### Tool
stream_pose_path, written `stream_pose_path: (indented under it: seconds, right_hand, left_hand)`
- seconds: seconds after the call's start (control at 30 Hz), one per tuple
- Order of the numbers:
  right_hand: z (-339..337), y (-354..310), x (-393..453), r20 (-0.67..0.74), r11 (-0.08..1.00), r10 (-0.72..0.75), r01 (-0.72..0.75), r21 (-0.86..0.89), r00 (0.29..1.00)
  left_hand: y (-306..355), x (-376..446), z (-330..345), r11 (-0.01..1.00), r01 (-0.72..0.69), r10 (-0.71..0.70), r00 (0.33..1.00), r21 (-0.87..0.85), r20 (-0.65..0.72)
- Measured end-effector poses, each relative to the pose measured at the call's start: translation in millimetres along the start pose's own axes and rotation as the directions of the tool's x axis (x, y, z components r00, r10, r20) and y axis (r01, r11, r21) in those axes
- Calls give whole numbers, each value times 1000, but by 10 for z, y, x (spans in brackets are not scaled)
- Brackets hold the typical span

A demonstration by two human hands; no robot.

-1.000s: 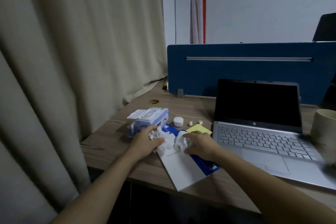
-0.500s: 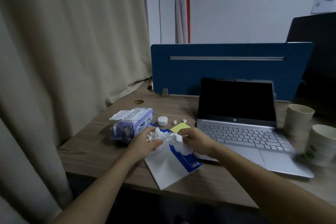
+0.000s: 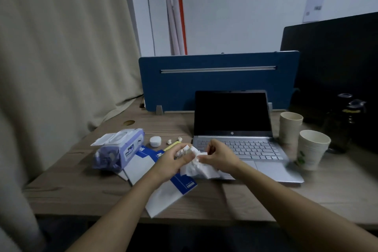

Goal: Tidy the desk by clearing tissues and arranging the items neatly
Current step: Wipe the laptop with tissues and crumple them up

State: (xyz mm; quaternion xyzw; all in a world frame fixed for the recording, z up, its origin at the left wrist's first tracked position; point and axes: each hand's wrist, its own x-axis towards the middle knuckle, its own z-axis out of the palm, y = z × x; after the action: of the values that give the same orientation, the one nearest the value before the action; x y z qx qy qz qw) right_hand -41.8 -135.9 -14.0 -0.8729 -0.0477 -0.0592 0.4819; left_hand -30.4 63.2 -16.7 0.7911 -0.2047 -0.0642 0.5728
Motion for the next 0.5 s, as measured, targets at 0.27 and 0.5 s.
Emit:
stream_pose_path:
  seconds: [0.27,0.5]
  right_hand:
    - [-504,320,-495,-38,999,5,-3,42,999]
    - [-1093,653,-1273,-68,983,50,-37,181,996]
  left_hand:
    - [238,4,614,997,-53,57,996,-64,67]
    - [424,-82,1469,985,-142,158,970,-101,182]
